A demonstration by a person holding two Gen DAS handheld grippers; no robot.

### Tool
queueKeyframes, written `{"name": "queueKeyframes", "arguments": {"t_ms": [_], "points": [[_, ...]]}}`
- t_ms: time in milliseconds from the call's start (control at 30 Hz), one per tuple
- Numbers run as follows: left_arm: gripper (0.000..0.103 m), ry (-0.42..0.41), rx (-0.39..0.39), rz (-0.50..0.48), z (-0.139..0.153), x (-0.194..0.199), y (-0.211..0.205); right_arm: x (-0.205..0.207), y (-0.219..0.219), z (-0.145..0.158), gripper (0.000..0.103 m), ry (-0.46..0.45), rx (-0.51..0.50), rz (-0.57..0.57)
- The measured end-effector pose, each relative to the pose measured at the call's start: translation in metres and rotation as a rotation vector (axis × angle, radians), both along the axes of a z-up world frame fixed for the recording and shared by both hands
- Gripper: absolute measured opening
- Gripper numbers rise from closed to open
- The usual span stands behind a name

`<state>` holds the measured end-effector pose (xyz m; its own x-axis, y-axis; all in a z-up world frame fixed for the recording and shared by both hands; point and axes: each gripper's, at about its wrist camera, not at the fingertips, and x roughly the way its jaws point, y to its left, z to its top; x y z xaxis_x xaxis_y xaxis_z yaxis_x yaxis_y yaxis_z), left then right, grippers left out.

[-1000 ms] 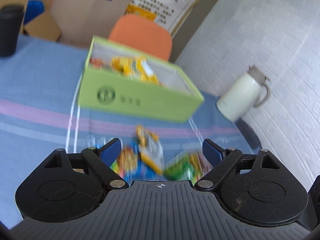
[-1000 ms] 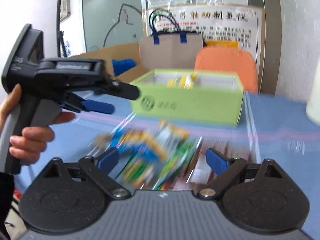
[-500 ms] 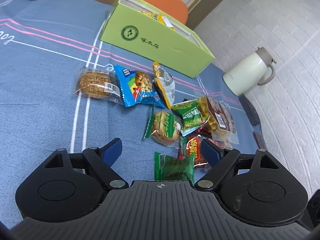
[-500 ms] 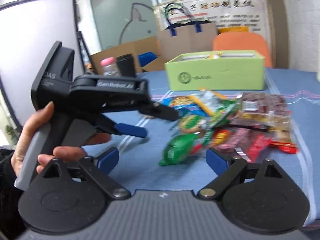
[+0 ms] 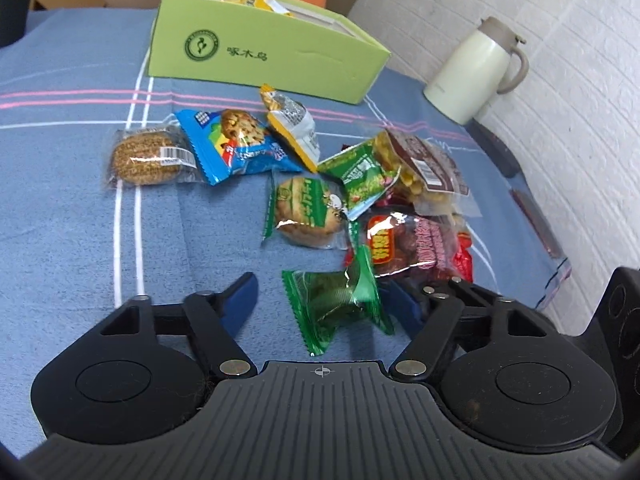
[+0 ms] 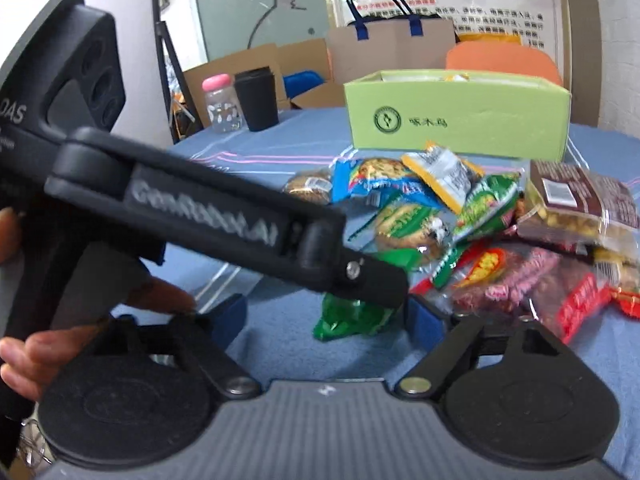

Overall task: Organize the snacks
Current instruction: 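Grasp the small green wrapped candy from the pile with the left tool, then release the green candy into the green box, then grasp the brown clear-wrapped snack pack with the left tool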

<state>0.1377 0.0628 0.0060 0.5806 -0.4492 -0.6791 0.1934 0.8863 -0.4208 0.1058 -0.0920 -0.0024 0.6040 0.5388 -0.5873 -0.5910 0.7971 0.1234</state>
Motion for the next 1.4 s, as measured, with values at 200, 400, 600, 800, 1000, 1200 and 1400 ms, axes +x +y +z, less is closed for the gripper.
{"name": "queueKeyframes", "arguments": {"t_ms": [200, 400, 600, 800, 1000, 1200, 1400], "points": [[0.016, 0.011, -0.08, -0.019, 0.0, 0.005, 0.01, 0.013, -0.004, 0.007, 0.053, 0.018, 0.006, -0.001], [0.016, -0.077, -0.114, -0.02, 0.039, 0.024, 0.006, 0.033, -0.007, 0.045, 0.054, -0.097, -0.007, 0.0], [0.016, -0.169, -0.109, -0.022, 0.083, 0.099, -0.003, 0.11, -0.009, 0.082, 0.055, -0.226, -0.082, 0.002], [0.016, -0.193, -0.099, 0.019, 0.106, 0.218, -0.015, 0.233, -0.021, 0.102, 0.055, -0.207, -0.098, -0.012], [0.026, -0.145, -0.049, 0.048, 0.087, 0.294, -0.021, 0.314, -0.03, 0.079, 0.062, -0.092, -0.043, -0.015], [0.062, -0.244, -0.103, 0.079, 0.097, 0.263, 0.003, 0.286, -0.07, 0.093, 0.086, -0.163, 0.054, -0.069], [0.073, -0.302, -0.116, 0.06, 0.104, 0.181, 0.006, 0.195, -0.103, 0.1, 0.093, -0.205, 0.071, -0.119]]}}
